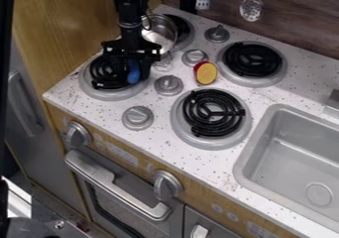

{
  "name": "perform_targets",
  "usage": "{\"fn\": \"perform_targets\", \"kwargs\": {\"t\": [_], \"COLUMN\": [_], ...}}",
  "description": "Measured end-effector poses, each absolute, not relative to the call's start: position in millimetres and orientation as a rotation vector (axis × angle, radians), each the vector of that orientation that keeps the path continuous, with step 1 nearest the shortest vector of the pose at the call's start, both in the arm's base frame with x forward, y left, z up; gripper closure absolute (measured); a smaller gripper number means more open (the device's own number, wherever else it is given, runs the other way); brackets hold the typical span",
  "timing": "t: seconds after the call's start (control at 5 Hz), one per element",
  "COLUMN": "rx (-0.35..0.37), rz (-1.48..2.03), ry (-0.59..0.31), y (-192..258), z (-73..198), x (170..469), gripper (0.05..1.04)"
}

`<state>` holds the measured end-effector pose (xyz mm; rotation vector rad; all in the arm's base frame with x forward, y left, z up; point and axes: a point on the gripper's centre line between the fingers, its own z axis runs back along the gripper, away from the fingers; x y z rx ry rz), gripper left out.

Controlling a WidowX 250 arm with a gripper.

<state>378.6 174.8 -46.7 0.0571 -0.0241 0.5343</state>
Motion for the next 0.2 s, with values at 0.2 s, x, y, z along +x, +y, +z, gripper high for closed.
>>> {"fn": "perform_targets", "kwargs": {"t": [0.2], "rx": [0.069], "rz": [0.53], "ry": [-0.018], "y": [175.5], "z": [-46.3], "x": [378.4], "gripper": [0.666]}}
